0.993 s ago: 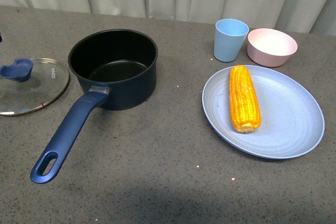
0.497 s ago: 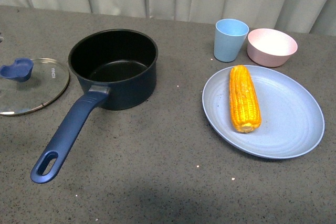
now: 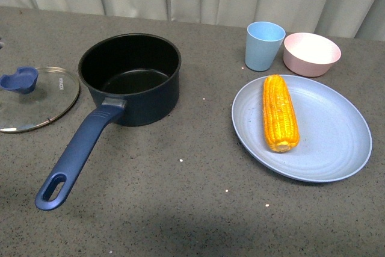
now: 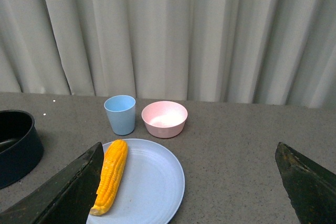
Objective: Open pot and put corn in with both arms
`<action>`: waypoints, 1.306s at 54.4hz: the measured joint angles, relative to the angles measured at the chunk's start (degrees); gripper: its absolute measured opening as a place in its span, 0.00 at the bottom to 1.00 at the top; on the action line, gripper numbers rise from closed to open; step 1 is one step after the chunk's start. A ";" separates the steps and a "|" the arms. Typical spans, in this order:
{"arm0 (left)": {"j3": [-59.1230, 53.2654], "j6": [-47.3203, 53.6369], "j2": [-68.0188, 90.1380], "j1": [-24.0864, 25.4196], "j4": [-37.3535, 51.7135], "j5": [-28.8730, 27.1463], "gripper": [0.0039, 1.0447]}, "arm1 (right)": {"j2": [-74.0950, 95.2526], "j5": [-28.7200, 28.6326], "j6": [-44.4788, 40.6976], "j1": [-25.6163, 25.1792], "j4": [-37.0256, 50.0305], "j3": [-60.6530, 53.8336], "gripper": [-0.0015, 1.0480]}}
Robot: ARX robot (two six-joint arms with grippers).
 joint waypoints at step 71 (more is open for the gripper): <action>-1.38 0.00 -40.52 0.00 -36.92 0.00 0.04 | 0.00 0.00 0.00 0.00 0.00 0.00 0.91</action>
